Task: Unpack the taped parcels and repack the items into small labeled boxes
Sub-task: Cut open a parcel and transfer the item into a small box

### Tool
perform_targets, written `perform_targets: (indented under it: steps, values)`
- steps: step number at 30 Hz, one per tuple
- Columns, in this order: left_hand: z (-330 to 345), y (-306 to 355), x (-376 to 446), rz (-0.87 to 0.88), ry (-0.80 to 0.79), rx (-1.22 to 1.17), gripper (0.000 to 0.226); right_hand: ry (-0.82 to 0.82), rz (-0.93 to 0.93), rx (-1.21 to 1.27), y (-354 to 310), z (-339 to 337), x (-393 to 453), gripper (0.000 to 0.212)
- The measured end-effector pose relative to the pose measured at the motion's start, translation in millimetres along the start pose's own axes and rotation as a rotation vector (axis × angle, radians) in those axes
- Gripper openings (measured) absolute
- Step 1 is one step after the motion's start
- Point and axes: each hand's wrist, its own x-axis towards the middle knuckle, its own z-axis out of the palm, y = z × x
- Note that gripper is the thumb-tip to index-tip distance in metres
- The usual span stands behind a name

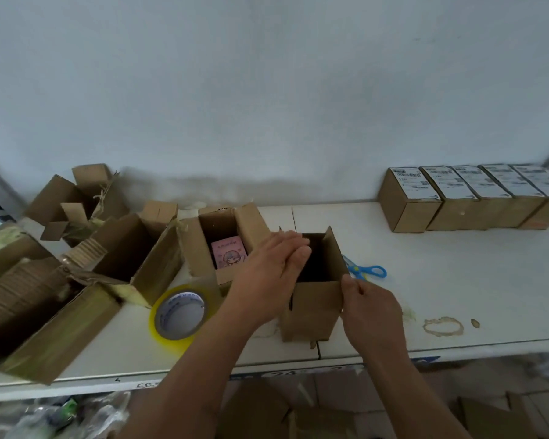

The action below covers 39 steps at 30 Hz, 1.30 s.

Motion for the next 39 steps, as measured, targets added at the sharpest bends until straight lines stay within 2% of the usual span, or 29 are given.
perform_targets:
  steps: [4, 8, 14, 16, 20, 23, 25, 29, 31, 33, 35, 39]
  values:
    - [8, -10, -7, -0.019, -0.121, 0.107, 0.038, -0.079, 0.018, -0.031, 8, -7, 0, 0.041]
    - [13, -12, -11, -0.049, -0.150, 0.096, 0.038, -0.134, 0.110, 0.161, -4, -15, 6, 0.044]
    - [11, -25, -16, -0.130, -0.101, 0.058, 0.039, -0.373, 0.232, 0.321, -7, -11, 13, 0.031]
    - [10, -30, -19, -0.178, -0.122, 0.072, 0.044, -0.507, 0.242, 0.364, -1, -18, 18, 0.032]
    - [15, -34, -26, -0.180, -0.207, 0.017, 0.063, -0.714, 0.097, 0.367, 16, -27, 23, 0.064]
    - [21, -33, -30, -0.152, -0.328, 0.095, 0.089, -0.819, -0.043, 0.275, 22, -30, 20, 0.084]
    - [24, -33, -31, -0.141, -0.389, 0.185, 0.101, -0.776, -0.147, 0.114, 22, -28, 18, 0.103]
    - [26, -33, -29, -0.134, -0.373, 0.385, 0.112, -0.513, -0.355, -0.209, 26, -20, 18, 0.129]
    - [27, -32, -27, -0.127, -0.329, 0.475, 0.114, -0.395, -0.467, -0.330, 29, -18, 18, 0.126]
    - [27, -28, -24, -0.136, -0.299, 0.519, 0.115, -0.343, -0.528, -0.419, 30, -21, 20, 0.116]
    - [27, -22, -21, -0.126, -0.265, 0.590, 0.117, -0.332, -0.491, -0.473, 32, -27, 23, 0.113]
    - [26, -9, -13, -0.038, -0.287, 0.793, 0.117, -0.327, -0.415, -0.524, 40, -30, 27, 0.120]
